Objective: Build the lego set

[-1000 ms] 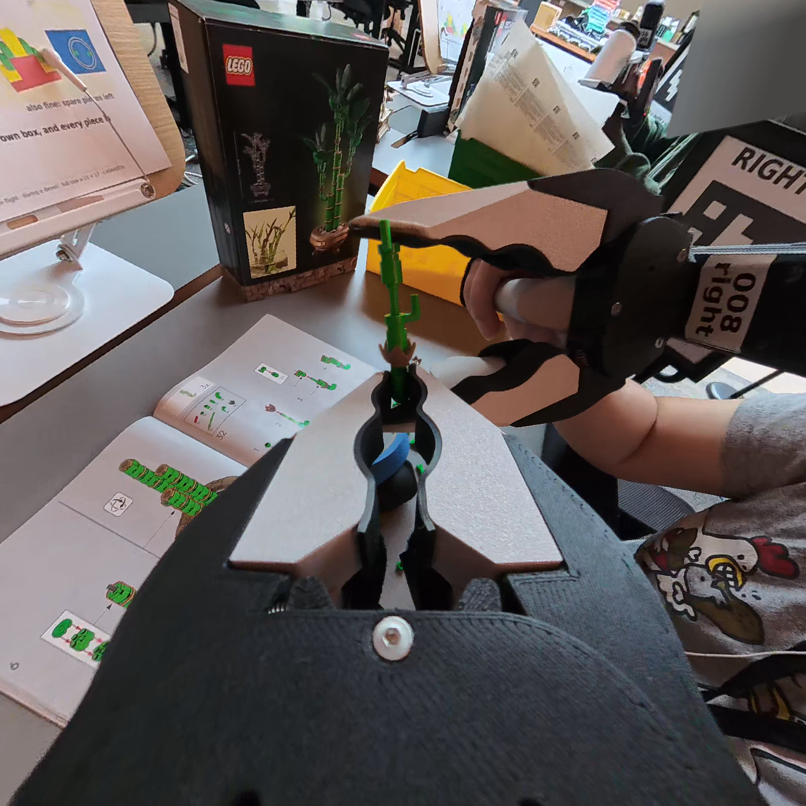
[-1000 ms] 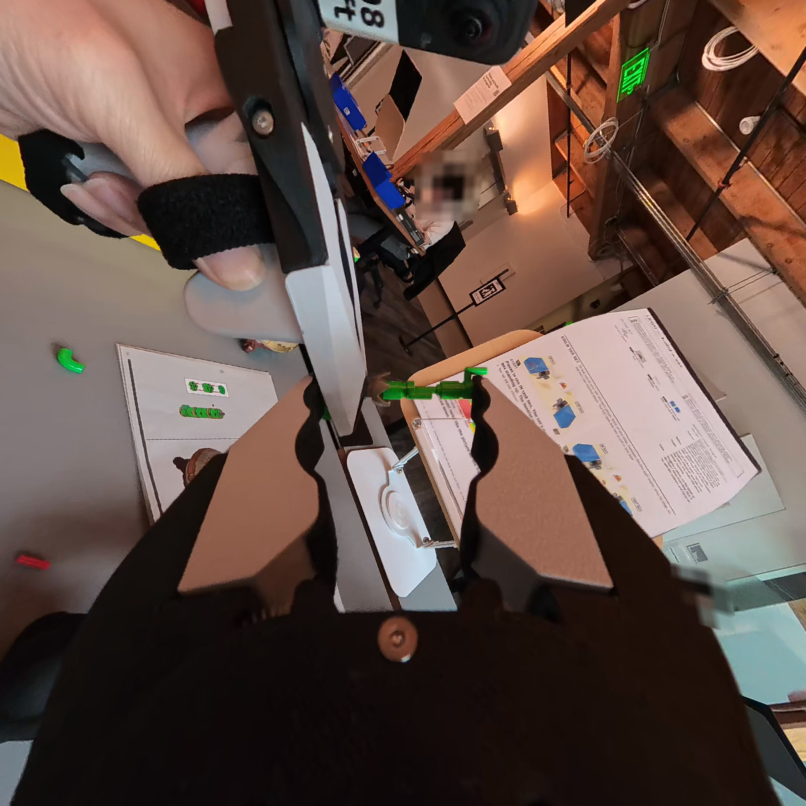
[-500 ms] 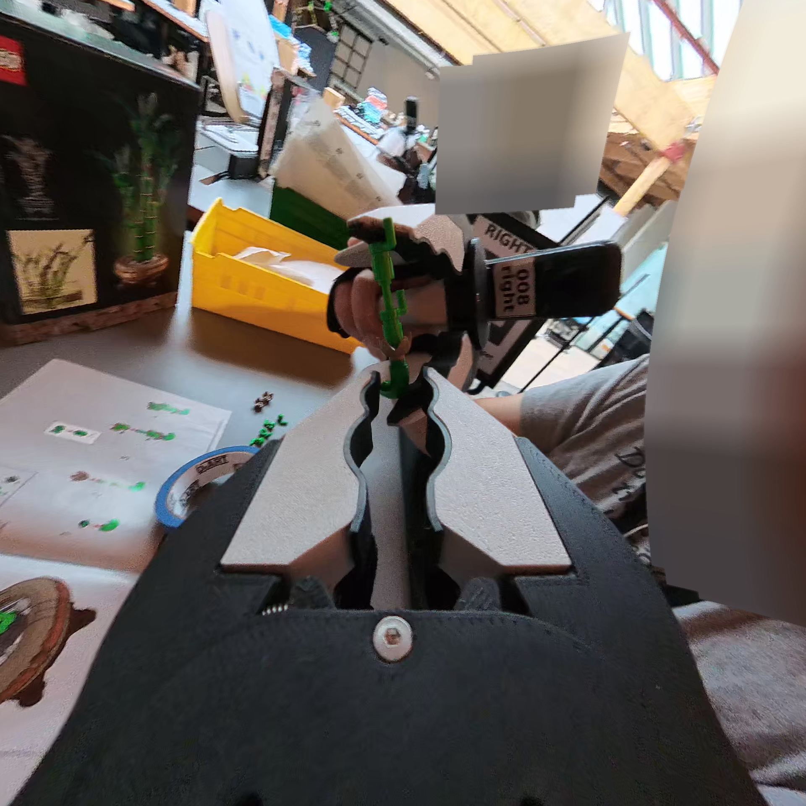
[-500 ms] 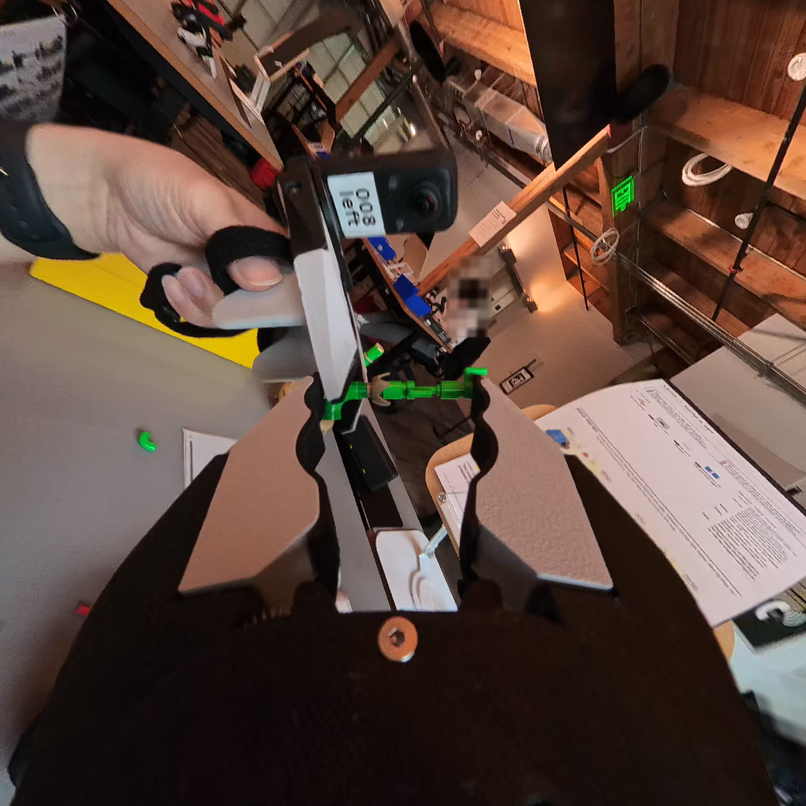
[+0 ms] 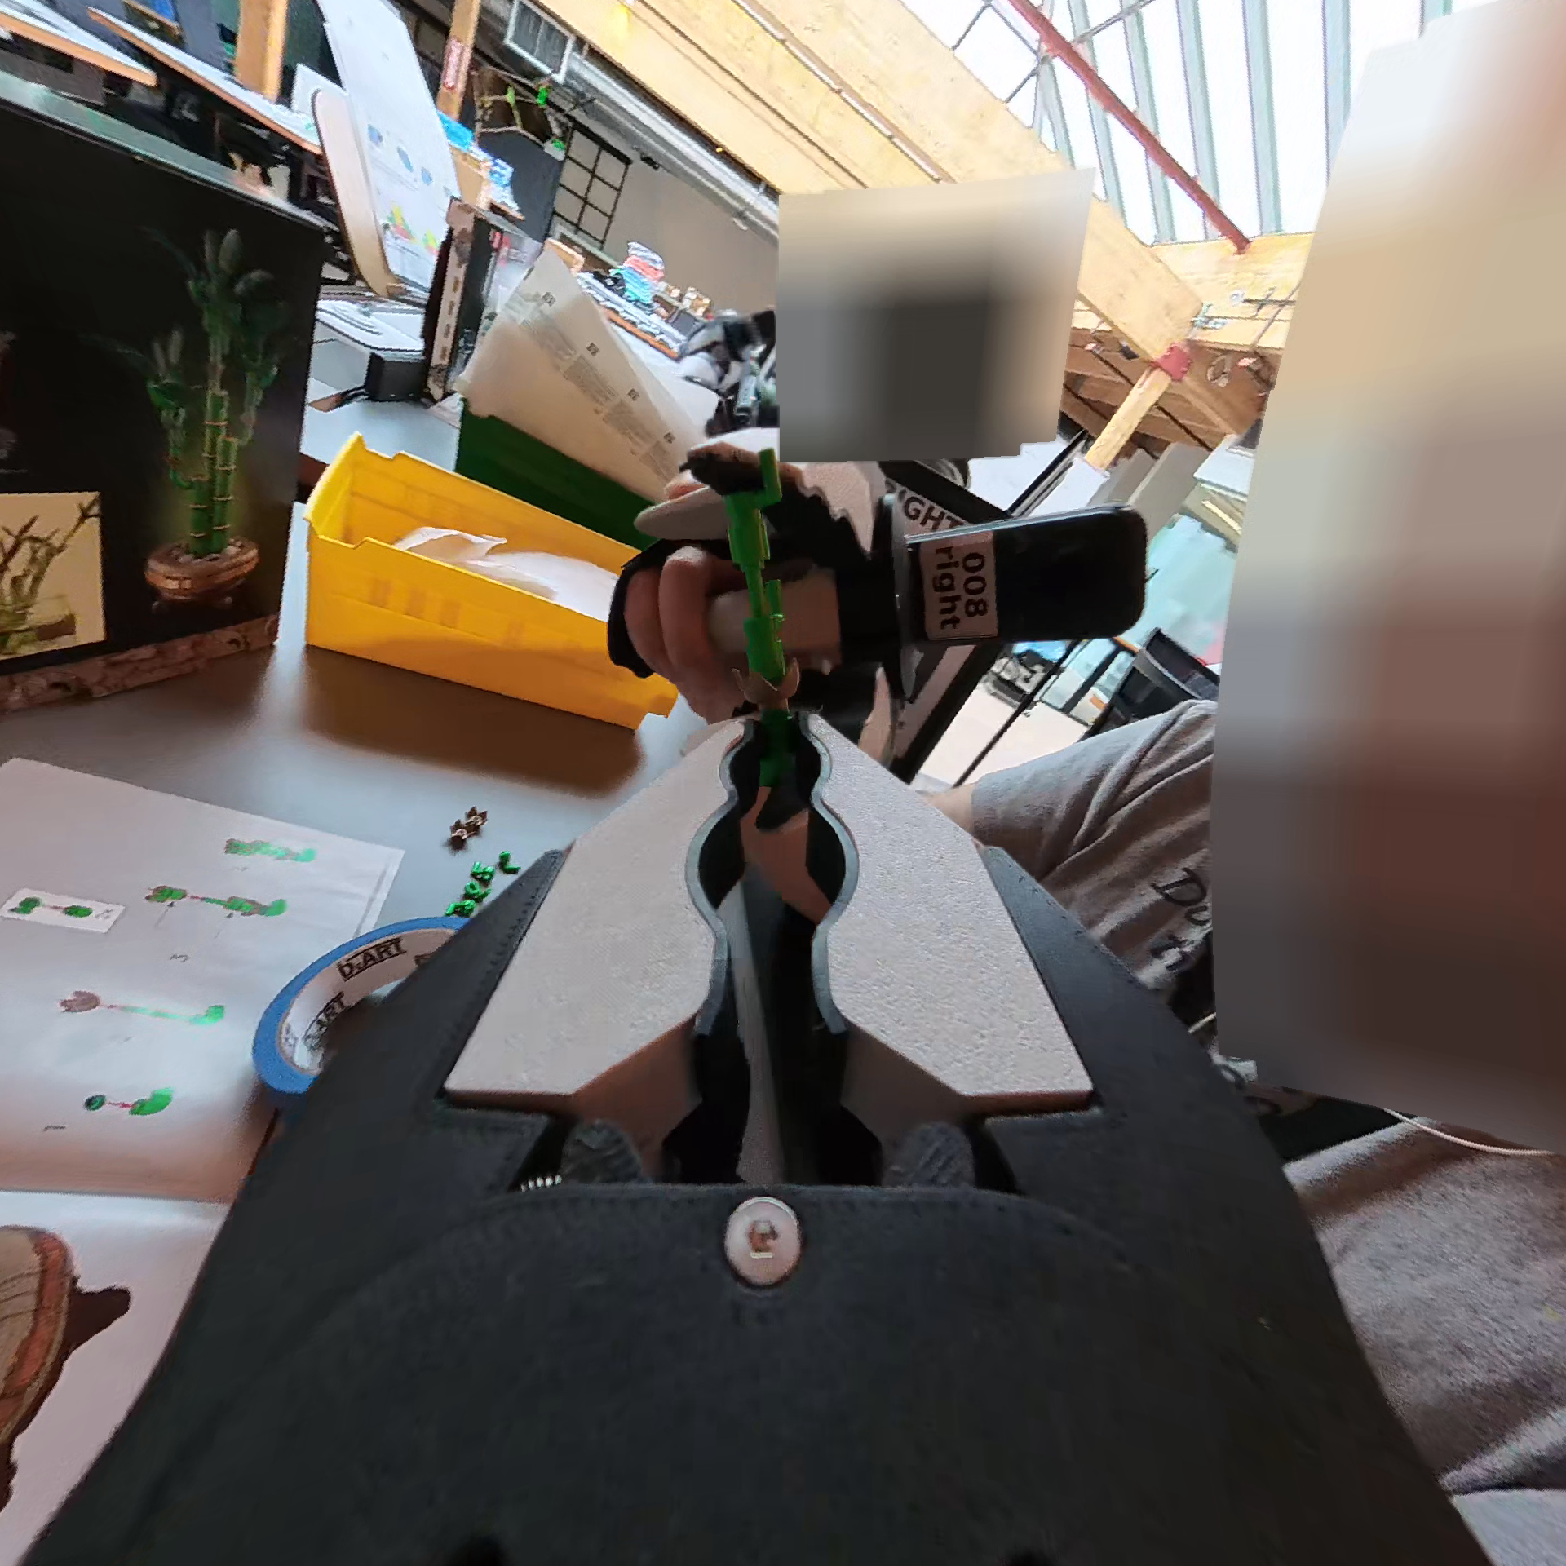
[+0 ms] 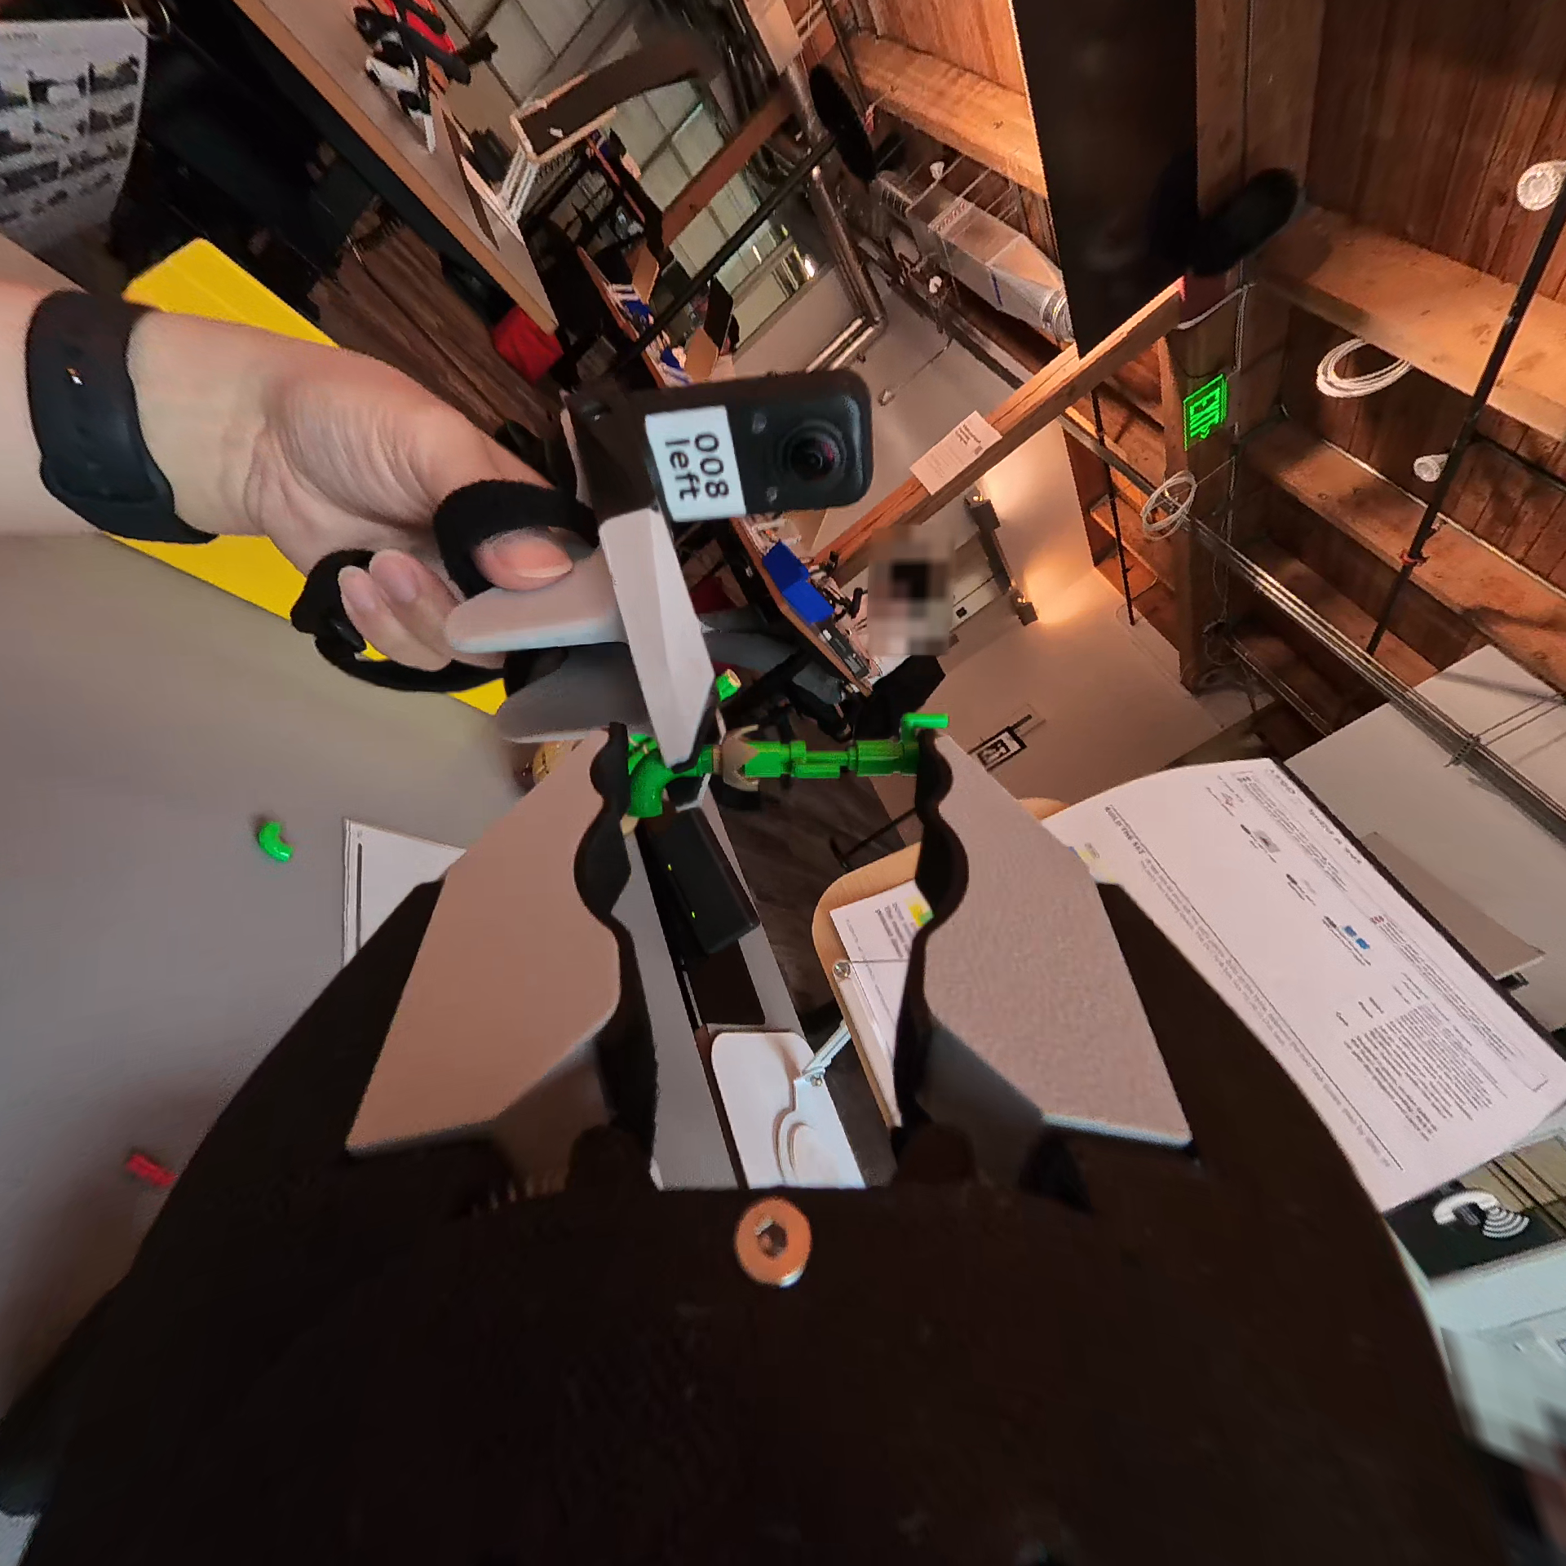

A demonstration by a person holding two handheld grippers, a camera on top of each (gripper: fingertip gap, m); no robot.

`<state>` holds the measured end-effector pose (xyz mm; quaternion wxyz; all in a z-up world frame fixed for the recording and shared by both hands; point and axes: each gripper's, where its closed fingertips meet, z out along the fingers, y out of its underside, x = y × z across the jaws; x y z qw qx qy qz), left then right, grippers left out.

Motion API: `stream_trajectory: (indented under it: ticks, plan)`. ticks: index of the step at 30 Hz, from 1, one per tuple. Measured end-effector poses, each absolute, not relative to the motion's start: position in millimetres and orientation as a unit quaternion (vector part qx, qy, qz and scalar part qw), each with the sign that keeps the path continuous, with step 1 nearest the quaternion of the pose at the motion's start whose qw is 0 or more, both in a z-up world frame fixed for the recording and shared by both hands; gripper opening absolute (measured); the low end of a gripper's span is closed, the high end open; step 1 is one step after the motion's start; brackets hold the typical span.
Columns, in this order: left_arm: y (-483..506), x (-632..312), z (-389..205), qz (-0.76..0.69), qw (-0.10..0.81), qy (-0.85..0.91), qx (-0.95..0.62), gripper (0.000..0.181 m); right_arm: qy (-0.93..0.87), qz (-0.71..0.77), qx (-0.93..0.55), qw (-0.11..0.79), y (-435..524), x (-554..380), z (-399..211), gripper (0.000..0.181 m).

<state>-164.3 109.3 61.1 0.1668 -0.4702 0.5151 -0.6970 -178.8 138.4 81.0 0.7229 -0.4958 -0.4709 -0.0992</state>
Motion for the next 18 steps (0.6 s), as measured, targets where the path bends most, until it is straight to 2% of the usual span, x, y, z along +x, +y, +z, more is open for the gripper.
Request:
stream_trajectory:
  ticks: [1,18]
  plan:
    - [111.5,-163.7,58.7,-0.686,0.174,0.518,-0.480,0.005,-0.471,-0.103,-0.503,0.717,141.0,-178.2,78.6,0.066]
    - [116.5,-163.9,51.9,-0.645,0.197,0.529,-0.515,0.005,-0.467,-0.091,-0.535,0.698,147.7,-177.9,70.5,0.066]
